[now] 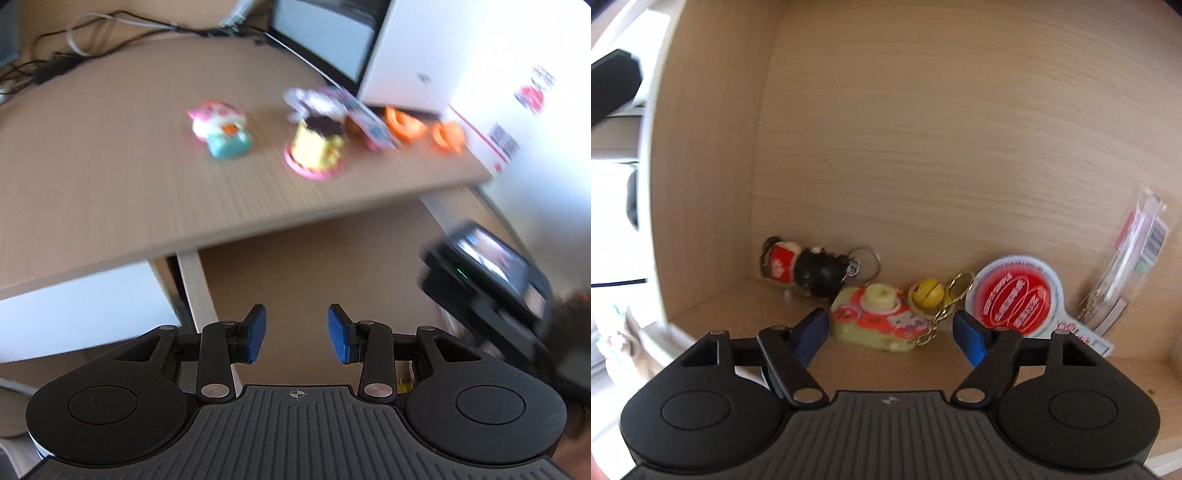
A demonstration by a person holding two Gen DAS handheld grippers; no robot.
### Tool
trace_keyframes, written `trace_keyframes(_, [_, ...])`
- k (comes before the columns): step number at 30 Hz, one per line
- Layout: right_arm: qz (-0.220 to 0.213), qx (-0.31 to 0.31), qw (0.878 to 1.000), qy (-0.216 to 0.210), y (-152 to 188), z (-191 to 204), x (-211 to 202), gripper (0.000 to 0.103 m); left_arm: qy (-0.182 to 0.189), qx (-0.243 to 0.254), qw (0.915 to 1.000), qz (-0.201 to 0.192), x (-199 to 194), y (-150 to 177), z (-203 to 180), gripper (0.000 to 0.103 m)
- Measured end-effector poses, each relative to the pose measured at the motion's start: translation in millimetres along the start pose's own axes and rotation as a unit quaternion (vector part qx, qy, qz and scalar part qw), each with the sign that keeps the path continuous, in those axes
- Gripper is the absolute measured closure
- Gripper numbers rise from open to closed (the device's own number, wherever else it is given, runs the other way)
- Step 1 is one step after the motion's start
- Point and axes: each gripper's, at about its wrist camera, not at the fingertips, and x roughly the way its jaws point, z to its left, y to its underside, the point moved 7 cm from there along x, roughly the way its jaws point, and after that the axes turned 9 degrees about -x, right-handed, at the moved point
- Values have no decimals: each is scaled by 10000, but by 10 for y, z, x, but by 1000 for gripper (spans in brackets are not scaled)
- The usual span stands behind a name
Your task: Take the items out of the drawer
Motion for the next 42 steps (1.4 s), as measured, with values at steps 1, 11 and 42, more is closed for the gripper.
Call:
trace_keyframes(1, [37,12,10000,-10,-26,7,31,27,37,57,9999,97,21,20,-11,63])
trace_keyframes(11, [-1334,463,9893,-378,-27,-392,-415,42,503,1388,9699,1938,477,354,-290,63])
trace_keyframes(42, [-2986,1666,9395,-202,612,-1569,-1018,42,-161,1788,9373,2987,1051,395,-292,72])
